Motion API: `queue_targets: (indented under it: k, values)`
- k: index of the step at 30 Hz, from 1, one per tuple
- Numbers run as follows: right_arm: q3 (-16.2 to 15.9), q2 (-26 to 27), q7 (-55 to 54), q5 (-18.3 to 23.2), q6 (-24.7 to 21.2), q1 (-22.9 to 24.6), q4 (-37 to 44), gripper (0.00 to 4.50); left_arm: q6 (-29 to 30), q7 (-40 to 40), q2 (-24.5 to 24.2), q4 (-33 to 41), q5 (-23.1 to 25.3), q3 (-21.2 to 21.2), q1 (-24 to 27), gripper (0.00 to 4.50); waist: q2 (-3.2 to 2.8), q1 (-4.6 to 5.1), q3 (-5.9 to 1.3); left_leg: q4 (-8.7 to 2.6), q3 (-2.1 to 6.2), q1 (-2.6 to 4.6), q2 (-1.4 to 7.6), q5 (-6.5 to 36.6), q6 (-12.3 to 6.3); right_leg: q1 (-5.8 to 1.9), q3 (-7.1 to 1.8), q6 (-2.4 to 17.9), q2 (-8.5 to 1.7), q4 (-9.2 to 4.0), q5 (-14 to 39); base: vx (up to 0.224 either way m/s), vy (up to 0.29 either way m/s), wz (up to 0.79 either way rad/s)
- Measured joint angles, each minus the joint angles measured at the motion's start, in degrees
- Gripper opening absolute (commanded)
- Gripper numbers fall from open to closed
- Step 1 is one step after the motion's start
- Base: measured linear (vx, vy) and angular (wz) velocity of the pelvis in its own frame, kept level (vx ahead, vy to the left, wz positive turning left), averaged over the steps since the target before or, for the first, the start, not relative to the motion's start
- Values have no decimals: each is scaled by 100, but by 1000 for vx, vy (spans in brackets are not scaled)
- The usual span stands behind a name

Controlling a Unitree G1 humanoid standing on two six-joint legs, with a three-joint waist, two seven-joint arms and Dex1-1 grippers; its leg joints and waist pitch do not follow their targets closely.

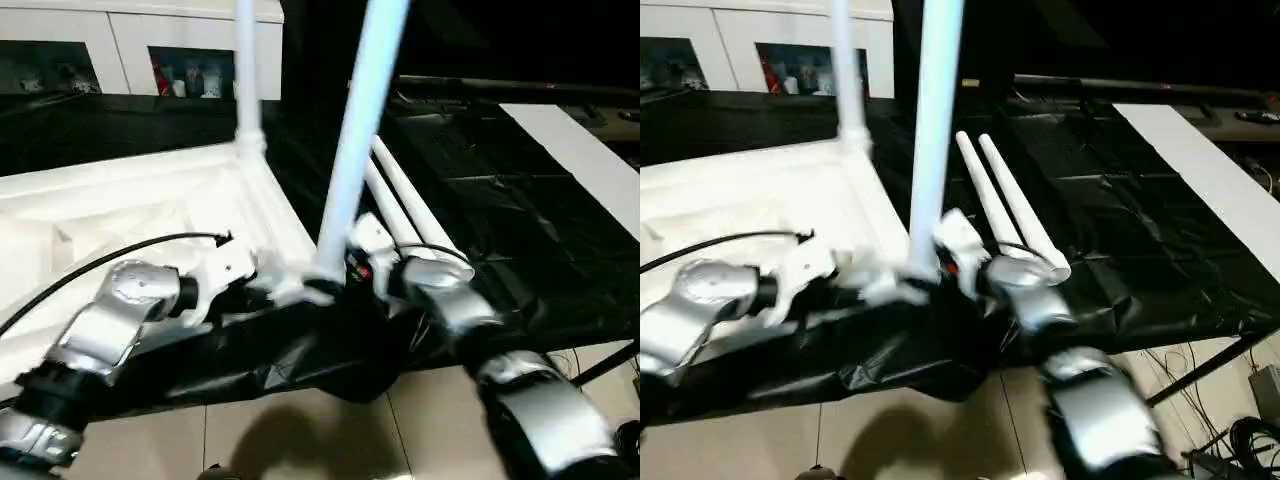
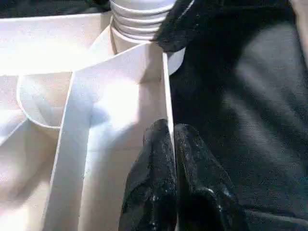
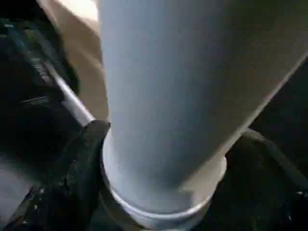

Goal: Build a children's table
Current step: Rotate leg to tighten

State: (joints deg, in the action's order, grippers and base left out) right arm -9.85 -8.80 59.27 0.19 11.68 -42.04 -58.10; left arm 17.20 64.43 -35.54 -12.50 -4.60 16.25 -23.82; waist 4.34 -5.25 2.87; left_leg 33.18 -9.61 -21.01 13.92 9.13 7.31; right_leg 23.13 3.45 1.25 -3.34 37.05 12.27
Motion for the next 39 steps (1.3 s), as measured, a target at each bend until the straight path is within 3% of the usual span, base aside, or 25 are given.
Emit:
queue_targets:
  k: [8,10,18,25,29,34,39]
  values:
    - [7,-84,452,109,-124,33,97,379,-3,161,-39,50,-29,16,29,0,6,0,2,0,1,1,2,0,0,0,2,-4,0,4,-8,0,0,0]
    - [35,-83,543,192,-205,33,150,345,-3,176,-44,59,-39,16,33,0,7,-2,1,0,2,0,2,0,0,-1,2,-5,0,3,-8,0,0,0]
    - [40,-64,741,257,-344,37,160,280,-3,254,-71,59,-59,2,41,0,5,-1,2,0,1,1,2,-1,1,0,3,-5,0,2,-8,0,0,0]
    - [40,-65,729,266,-389,142,297,272,-2,292,-78,53,-69,0,59,0,5,-1,1,1,1,2,2,-1,1,-2,3,-5,0,2,-8,0,0,0]
    - [231,154,-454,241,-421,29,-50,272,49,-333,300,-335,200,-18,-211,0,10,7,-3,1,0,21,0,-1,1,-17,1,-1,-2,5,-16,0,0,0]
    - [942,741,-3377,415,-858,-479,-787,272,276,-1728,1396,-1605,542,0,-1104,0,4,-18,4,-2,-7,15,-8,-1,2,-8,-12,-24,-8,3,-45,0,0,0]
    - [1430,1032,-4898,759,-992,-761,-1095,272,-165,-2235,1925,-2458,534,-1,-1544,0,7,-36,2,-6,-5,0,-9,-8,12,2,-13,-30,-8,0,-52,0,0,0]
